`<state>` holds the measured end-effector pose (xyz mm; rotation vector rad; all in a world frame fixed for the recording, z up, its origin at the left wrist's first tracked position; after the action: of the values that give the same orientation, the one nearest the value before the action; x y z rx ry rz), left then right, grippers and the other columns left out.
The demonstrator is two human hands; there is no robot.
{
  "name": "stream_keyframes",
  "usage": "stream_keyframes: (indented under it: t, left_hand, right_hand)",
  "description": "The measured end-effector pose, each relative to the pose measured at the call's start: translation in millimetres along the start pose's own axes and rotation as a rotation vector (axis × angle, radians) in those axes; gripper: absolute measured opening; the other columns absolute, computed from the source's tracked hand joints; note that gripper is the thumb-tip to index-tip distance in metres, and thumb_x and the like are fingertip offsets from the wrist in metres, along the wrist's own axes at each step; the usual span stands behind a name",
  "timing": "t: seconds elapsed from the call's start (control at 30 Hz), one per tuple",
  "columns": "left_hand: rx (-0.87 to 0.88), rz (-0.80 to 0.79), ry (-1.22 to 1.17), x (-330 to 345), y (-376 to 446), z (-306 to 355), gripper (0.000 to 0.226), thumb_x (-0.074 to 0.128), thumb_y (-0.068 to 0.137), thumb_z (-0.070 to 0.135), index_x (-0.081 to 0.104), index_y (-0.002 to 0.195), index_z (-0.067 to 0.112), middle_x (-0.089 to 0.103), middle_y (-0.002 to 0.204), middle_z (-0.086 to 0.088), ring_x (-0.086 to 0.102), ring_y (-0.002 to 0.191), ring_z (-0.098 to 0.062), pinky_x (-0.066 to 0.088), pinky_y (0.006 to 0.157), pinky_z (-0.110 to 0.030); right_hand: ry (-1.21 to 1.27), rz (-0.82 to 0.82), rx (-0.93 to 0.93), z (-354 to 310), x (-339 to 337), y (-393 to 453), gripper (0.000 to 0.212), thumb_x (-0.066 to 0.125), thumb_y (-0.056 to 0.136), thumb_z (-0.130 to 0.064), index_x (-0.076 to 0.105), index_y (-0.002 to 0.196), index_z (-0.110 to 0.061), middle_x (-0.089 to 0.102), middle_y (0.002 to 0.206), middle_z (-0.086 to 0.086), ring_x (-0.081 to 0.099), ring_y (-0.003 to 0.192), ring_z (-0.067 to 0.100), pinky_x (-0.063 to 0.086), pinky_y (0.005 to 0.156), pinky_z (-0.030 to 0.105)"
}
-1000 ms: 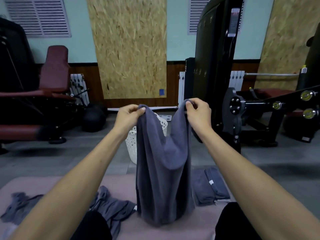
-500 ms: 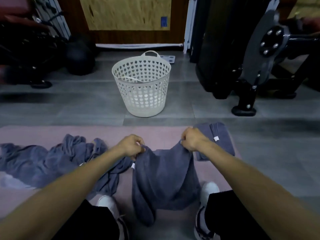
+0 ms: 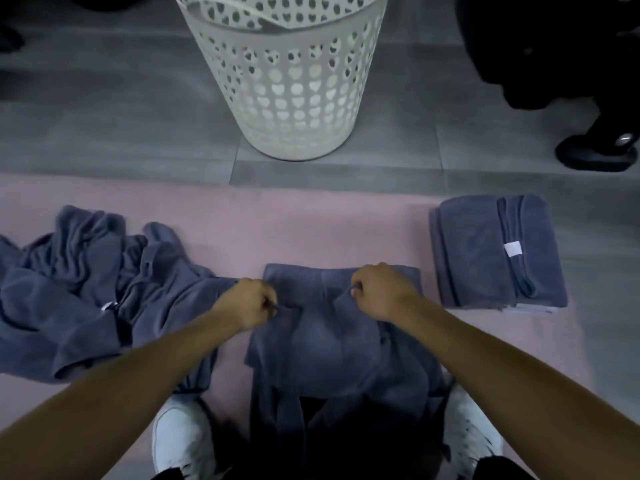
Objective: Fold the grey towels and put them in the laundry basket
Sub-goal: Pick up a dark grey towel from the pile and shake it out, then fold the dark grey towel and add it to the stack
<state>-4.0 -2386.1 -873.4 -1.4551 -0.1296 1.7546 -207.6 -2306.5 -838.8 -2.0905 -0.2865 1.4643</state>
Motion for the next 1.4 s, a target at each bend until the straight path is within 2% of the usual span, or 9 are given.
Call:
stream_keyframes:
  t: [0.1, 0.3, 0.6, 0.67, 0.77, 0.83, 1.03, 1.13, 1.4]
  left_hand:
    - [-0.017, 0.052, -0.020, 8, 33, -25, 0.012, 0.061, 0.088, 0.021, 0.072, 0.081, 0.020, 0.072, 0.086, -0.003, 0.066, 0.080, -0.022, 0.053, 0.073, -0.035]
    - [-0.075, 0.254, -0.322, 6, 83, -54, 0.008, 0.069, 0.086, 0.005, 0.074, 0.080, 0.006, 0.070, 0.073, -0.003, 0.061, 0.065, -0.012, 0.044, 0.064, -0.009]
    - [-0.257, 0.491, -0.623, 23, 95, -87, 0.025, 0.077, 0.080, 0.013, 0.063, 0.061, 0.023, 0.065, 0.066, 0.005, 0.060, 0.057, -0.010, 0.055, 0.067, -0.029]
    - [-0.251, 0.513, -0.642, 22, 96, -88, 0.017, 0.076, 0.081, 0.011, 0.065, 0.069, 0.018, 0.067, 0.073, 0.002, 0.061, 0.063, -0.010, 0.053, 0.068, -0.019]
    - [-0.247, 0.517, -0.587, 20, 98, -86, 0.016, 0.074, 0.083, 0.011, 0.070, 0.098, 0.012, 0.067, 0.085, 0.000, 0.062, 0.077, -0.010, 0.042, 0.070, 0.000]
    - [-0.232, 0.478, -0.569, 23, 100, -85, 0.027, 0.072, 0.085, 0.012, 0.070, 0.111, 0.011, 0.070, 0.097, -0.005, 0.065, 0.090, -0.013, 0.046, 0.086, -0.010]
    - [-0.188, 0.476, -0.259, 14, 91, -61, 0.009, 0.063, 0.090, 0.022, 0.065, 0.096, 0.015, 0.058, 0.106, -0.010, 0.059, 0.091, -0.028, 0.050, 0.080, -0.037]
    - [-0.112, 0.428, -0.266, 19, 81, -34, 0.008, 0.055, 0.094, 0.024, 0.049, 0.095, 0.019, 0.062, 0.083, -0.012, 0.058, 0.076, -0.035, 0.051, 0.066, -0.044]
    - [0.153, 0.334, -0.445, 34, 87, 75, 0.015, 0.065, 0.085, 0.013, 0.077, 0.091, 0.020, 0.076, 0.086, 0.002, 0.070, 0.083, -0.015, 0.055, 0.080, -0.032]
  right_hand:
    - [0.036, 0.091, -0.032, 4, 16, 28, 0.028, 0.045, 0.095, -0.022, 0.056, 0.070, -0.018, 0.063, 0.093, 0.007, 0.057, 0.090, 0.023, 0.046, 0.062, 0.032]
    - [0.348, 0.293, 0.040, 20, 46, 67, 0.023, 0.048, 0.093, -0.020, 0.063, 0.077, -0.012, 0.066, 0.078, 0.002, 0.056, 0.086, 0.017, 0.050, 0.062, 0.036]
    - [0.557, 0.368, 0.038, 32, 58, 74, 0.012, 0.060, 0.092, -0.021, 0.070, 0.088, -0.015, 0.062, 0.066, -0.006, 0.060, 0.064, 0.016, 0.055, 0.064, 0.039]
    - [0.561, 0.374, 0.030, 31, 56, 73, 0.012, 0.061, 0.092, -0.021, 0.071, 0.088, -0.014, 0.064, 0.068, -0.004, 0.061, 0.066, 0.015, 0.055, 0.067, 0.038]
    - [0.566, 0.364, 0.017, 28, 60, 71, 0.013, 0.061, 0.091, -0.020, 0.070, 0.085, -0.013, 0.064, 0.067, -0.003, 0.061, 0.065, 0.017, 0.055, 0.068, 0.040]
    - [0.559, 0.357, 0.014, 27, 63, 71, 0.014, 0.061, 0.092, -0.020, 0.070, 0.086, -0.013, 0.065, 0.068, -0.004, 0.061, 0.066, 0.016, 0.054, 0.069, 0.040]
    - [0.555, 0.335, 0.017, 33, 69, 72, 0.013, 0.058, 0.094, -0.021, 0.071, 0.096, -0.018, 0.059, 0.070, -0.017, 0.059, 0.069, 0.004, 0.052, 0.068, 0.024]
    - [0.569, 0.338, 0.018, 42, 67, 67, 0.013, 0.057, 0.094, -0.019, 0.070, 0.096, -0.019, 0.063, 0.074, -0.013, 0.059, 0.070, 0.001, 0.045, 0.064, 0.010]
    - [0.687, 0.525, 0.238, 120, 55, 42, 0.015, 0.059, 0.093, -0.010, 0.074, 0.091, -0.012, 0.068, 0.078, -0.004, 0.062, 0.071, 0.008, 0.040, 0.062, 0.003]
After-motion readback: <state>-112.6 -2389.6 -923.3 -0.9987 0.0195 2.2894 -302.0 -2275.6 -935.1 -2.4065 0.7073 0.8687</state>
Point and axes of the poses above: each hand's wrist, its own y-axis towards the middle knuckle, its own x-axis out of the palm, z = x × y, the point moved 9 cm from there along y, towards the middle knuckle
